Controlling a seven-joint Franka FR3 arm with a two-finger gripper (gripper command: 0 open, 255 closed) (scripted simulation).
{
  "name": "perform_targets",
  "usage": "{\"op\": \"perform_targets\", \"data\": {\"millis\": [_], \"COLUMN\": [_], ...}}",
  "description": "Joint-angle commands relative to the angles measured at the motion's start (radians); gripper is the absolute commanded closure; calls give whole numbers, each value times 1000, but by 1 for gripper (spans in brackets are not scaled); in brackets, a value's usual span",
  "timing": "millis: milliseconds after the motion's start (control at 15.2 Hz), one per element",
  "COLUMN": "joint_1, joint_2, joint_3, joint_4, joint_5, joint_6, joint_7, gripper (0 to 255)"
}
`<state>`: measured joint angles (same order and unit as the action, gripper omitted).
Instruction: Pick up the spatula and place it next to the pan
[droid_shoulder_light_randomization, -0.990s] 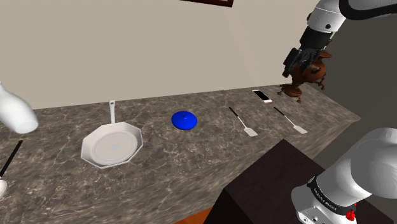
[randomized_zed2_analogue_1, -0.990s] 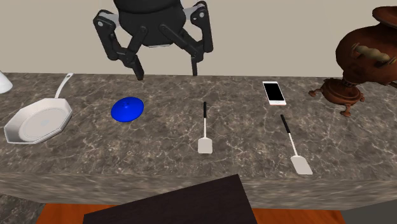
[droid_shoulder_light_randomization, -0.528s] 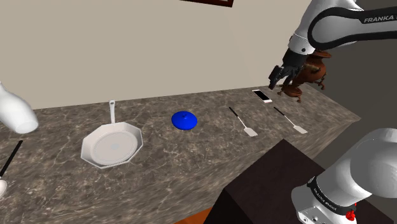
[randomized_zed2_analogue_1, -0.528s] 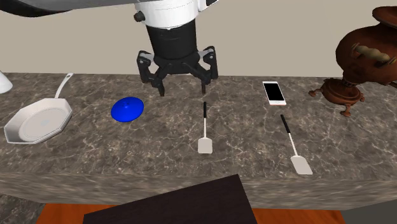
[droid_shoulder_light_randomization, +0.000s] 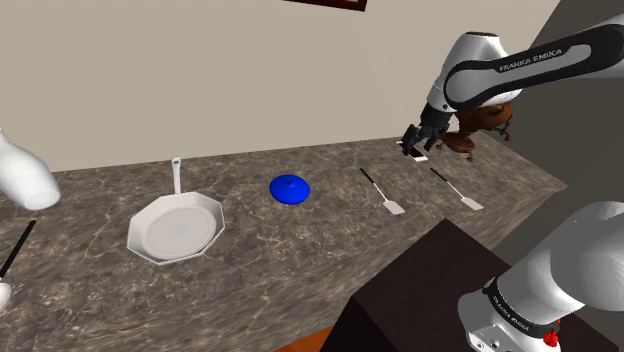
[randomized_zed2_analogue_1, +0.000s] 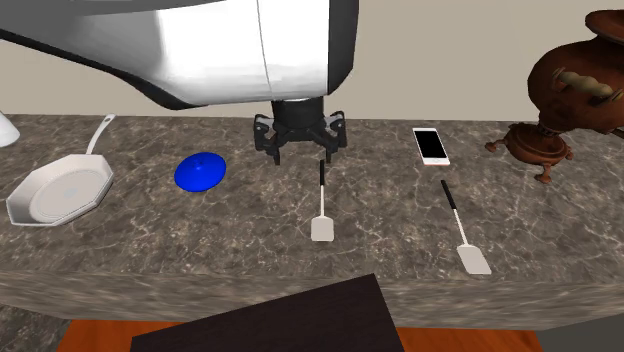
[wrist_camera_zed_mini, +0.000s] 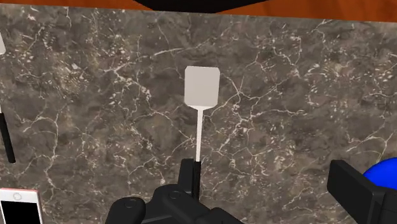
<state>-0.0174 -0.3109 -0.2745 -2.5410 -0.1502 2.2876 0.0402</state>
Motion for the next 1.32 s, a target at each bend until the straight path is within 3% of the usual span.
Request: {"op": "perform_targets", "data": {"millis": [0, 264, 594, 924, 1254], "joint_1": [1, 10, 1, -66, -138], "joint_2": [68, 233, 451, 664, 835], "joint_3": [-19, -51, -51, 13, 81], "joint_4": [-7, 22, 93, 202, 313], "joint_5": [13, 78, 223, 373, 449], "joint_6": [79, 215, 353, 449, 509], "joint_7": [-18, -74, -187, -301, -362], "gripper": [0, 0, 0, 0, 0]}}
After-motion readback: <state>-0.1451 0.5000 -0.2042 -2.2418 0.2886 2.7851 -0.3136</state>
